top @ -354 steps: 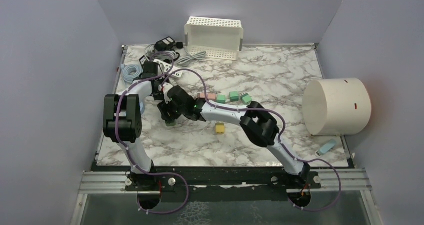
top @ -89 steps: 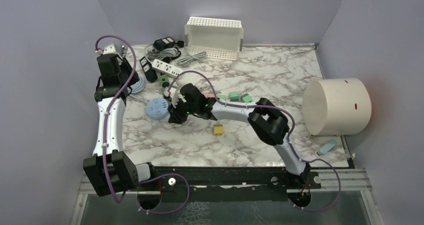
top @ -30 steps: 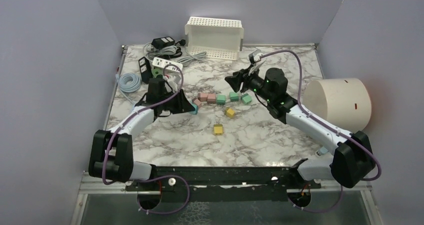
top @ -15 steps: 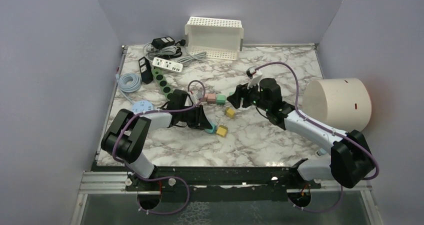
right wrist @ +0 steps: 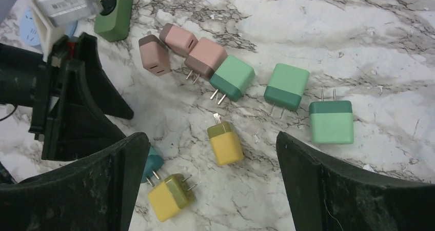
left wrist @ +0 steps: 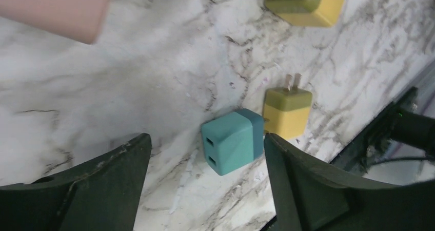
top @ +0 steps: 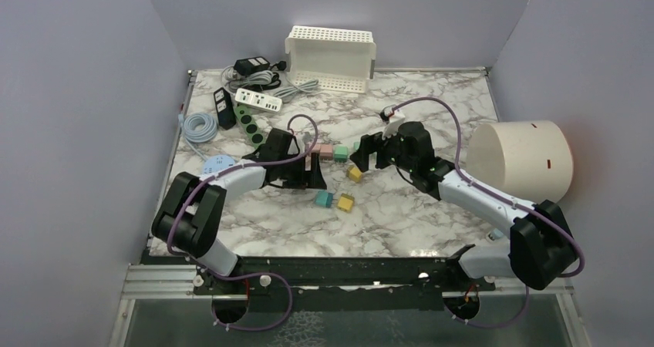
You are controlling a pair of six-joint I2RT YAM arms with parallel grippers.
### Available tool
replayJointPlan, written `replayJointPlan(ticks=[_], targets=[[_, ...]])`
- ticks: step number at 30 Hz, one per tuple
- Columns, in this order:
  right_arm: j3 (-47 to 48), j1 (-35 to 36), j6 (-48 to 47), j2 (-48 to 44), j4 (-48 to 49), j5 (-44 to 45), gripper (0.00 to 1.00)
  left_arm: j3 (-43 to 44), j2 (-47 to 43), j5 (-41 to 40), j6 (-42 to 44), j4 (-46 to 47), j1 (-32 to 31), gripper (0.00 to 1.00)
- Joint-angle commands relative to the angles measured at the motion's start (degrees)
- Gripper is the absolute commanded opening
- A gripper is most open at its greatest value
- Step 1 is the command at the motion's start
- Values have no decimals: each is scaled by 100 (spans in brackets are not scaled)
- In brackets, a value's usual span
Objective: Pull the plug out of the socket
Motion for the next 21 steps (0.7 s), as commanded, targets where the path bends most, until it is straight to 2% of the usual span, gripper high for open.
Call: replayJointPlan(ticks=[1, 4, 7, 9, 12, 15, 16, 21], targets=[[241, -36, -70, -7, -73, 288, 100, 454, -527, -1322, 701, -986, 67, 90], [309, -130, 45, -151, -47, 509, 100, 725, -838, -1584, 1044, -1276, 351, 99], [380, -403, 222, -210, -2, 562, 100, 937, -1030, -1623, 1331, -1322, 926, 99], [459, -784, 405, -166, -9, 291, 100, 1104, -1118, -1704, 1474, -1258, 1371, 99], [340, -1497, 745, -258, 137, -113, 100, 1357, -1304, -2568, 1618, -1130, 1673, 99], [20, -2011, 1041, -561, 283, 81, 100, 1169, -1852, -3843, 1740, -491, 1779, 99], [-81, -2163, 1121, -681, 319, 163, 100, 1026, -2083, -4015, 1694, -192, 1859, 99], [-421, -2275, 916, -1085, 894, 639, 100, 308, -2906, -4093, 2148, 1443, 2079, 99]])
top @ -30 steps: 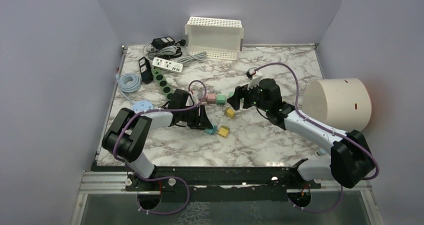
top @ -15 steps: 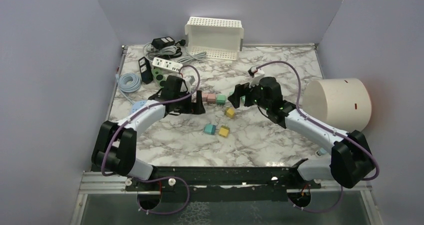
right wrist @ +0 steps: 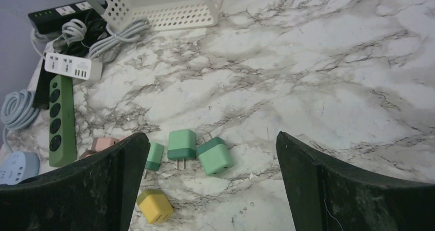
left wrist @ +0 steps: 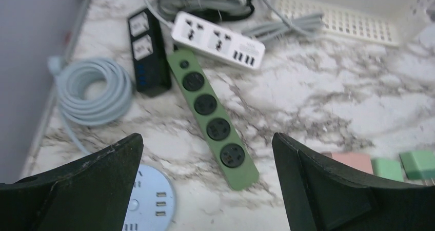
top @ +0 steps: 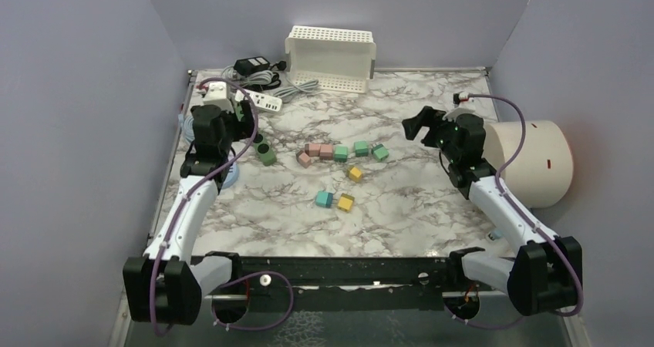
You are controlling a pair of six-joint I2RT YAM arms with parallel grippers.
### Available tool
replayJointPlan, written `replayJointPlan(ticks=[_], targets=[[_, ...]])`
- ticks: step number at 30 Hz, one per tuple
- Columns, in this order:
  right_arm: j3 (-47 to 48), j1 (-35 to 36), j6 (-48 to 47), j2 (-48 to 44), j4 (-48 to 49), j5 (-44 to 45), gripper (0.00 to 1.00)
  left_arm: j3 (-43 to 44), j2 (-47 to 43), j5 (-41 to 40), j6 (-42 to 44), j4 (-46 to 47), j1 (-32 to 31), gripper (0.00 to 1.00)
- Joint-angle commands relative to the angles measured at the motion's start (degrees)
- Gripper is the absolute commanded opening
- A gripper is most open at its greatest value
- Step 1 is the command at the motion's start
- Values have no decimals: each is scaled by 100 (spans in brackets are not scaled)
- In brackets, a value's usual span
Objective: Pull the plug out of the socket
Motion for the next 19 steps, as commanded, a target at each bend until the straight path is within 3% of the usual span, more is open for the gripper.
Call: replayJointPlan(ticks=[1, 10, 19], targets=[[-97, -1, 198, -267, 546, 549, 100, -382, -589, -634, 639, 1567, 144, 99], [-63, 11, 432, -214, 556, 679, 100, -570, -523, -11, 718, 2038, 154, 99], [-197, 6, 315, -327, 633, 712, 100, -545, -341, 84, 631, 2115, 155, 99]])
